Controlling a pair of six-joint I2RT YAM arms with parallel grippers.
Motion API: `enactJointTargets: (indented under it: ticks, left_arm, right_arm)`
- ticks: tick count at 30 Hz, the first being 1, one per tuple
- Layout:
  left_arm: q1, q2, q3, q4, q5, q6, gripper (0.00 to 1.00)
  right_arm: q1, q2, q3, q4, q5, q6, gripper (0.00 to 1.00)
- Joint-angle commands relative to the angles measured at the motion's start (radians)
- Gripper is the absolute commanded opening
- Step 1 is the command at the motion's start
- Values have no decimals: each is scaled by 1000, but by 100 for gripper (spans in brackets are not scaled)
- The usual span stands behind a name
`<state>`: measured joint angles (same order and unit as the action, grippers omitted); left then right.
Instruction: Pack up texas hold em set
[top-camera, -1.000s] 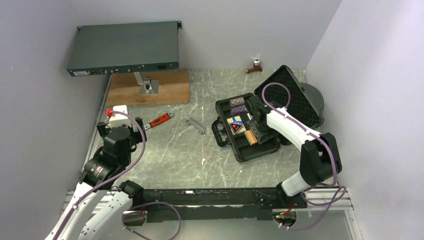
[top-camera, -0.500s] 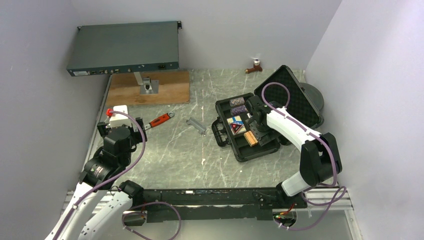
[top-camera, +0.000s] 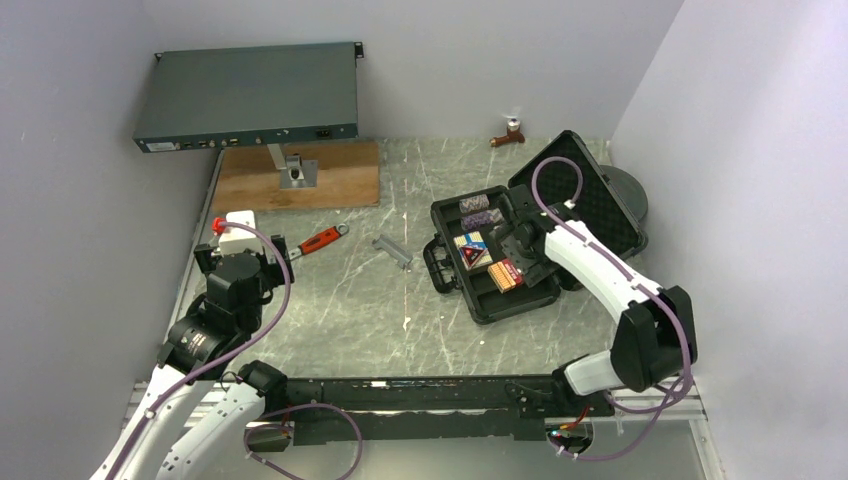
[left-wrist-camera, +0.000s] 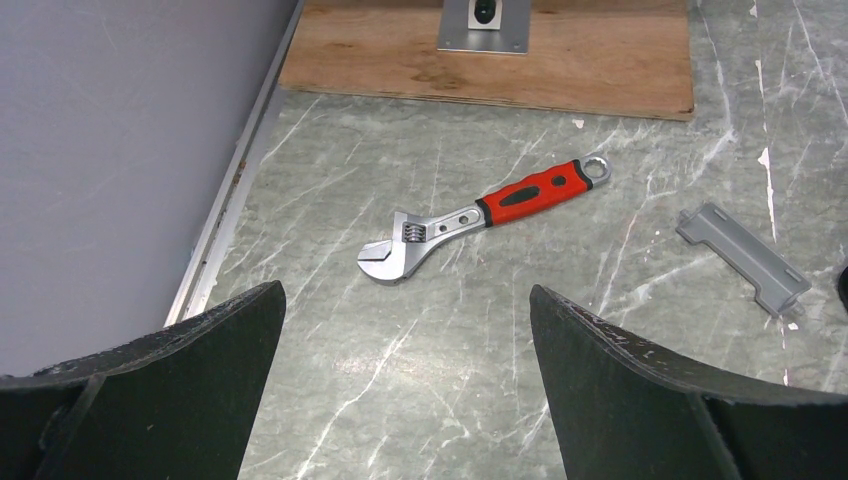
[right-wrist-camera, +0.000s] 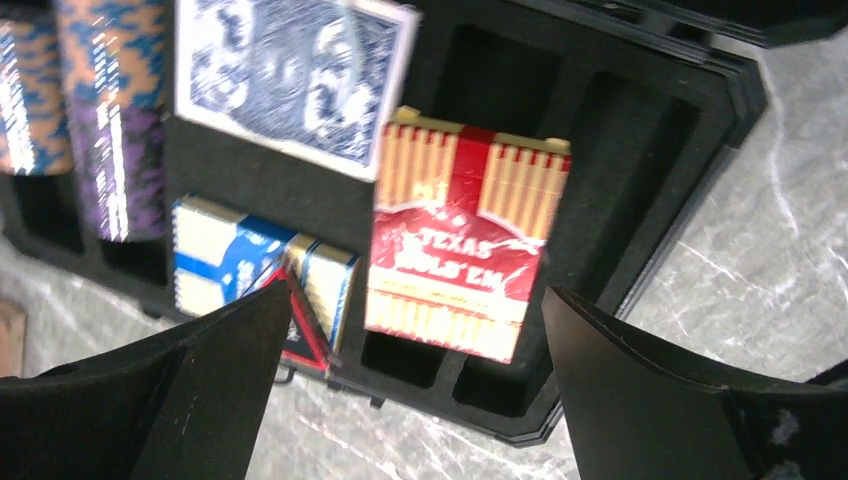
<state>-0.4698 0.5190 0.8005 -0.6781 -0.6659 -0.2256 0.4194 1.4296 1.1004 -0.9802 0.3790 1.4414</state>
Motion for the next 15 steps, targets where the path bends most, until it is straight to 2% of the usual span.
enactJointTargets:
  ticks: [1, 8, 15]
  left_arm:
    - [4, -11, 3, 27, 10, 5, 99]
    - [4, -10, 3, 26, 12, 5, 99]
    - [3, -1, 3, 26, 15, 5, 99]
  right_arm:
    - [10, -80, 36, 173, -91, -247, 100]
    - [56, -98, 153, 279, -104, -508, 100]
    - [67, -111, 234, 398, 127, -807, 98]
